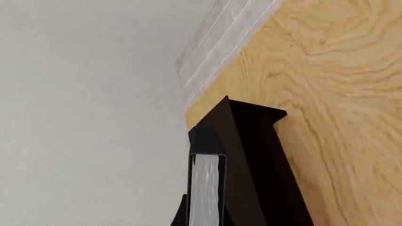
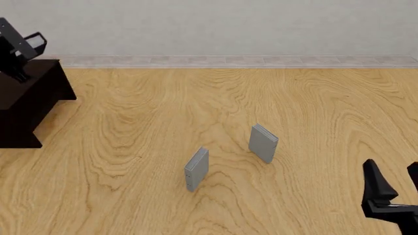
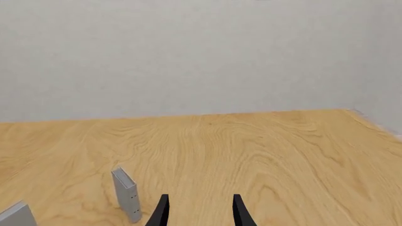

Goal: Pick up the book in the middle and place it on the cabinet shelf.

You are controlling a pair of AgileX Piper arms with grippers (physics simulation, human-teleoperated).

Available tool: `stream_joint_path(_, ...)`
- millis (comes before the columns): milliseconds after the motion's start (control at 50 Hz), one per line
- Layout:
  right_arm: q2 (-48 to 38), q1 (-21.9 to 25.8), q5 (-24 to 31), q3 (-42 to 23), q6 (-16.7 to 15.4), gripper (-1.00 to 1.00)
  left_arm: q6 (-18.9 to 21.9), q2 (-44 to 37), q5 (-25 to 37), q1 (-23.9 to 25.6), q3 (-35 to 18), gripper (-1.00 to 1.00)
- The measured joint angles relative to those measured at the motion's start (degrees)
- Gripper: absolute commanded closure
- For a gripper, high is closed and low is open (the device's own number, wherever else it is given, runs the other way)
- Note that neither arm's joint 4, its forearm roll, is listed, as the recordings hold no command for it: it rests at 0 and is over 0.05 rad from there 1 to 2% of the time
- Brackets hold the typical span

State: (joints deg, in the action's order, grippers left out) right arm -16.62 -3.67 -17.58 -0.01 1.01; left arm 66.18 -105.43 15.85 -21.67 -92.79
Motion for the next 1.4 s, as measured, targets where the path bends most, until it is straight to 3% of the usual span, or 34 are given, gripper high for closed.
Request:
stream_joint_path(400,-28.8,0.1,-28.4,0.0,-0.7,-1.00,1.6,-5.1,-4.4,-4.0,1.7,1.00)
stream_joint_path(580,-38.2,0.0,-37.8,0.0,-0.9,-1.00,2.3,-6.0,-8.0,-5.3,3.0,1.00)
stream_joint_path(820,-44.6,0.0,-44.4,0.0,-1.0,-1.00,2.9,-6.1,-12.4,-6.0,5.4,1.00)
stream_joint_path(1240,-48.0,0.0,-48.1,0.0,-0.9,-1.00,1.8,-6.1,-13.1,-6.0,5.9,1.00)
stream_joint_path(1260,-48.0,0.0,-48.1,0.0,-0.9,-1.00,1.6,-6.1,-12.9,-6.0,5.8,-1.00)
stream_joint_path(1400,-47.3,0.0,-47.3,0.0,-0.8,-1.00,1.0,-6.7,-10.9,-6.0,5.4,-1.00)
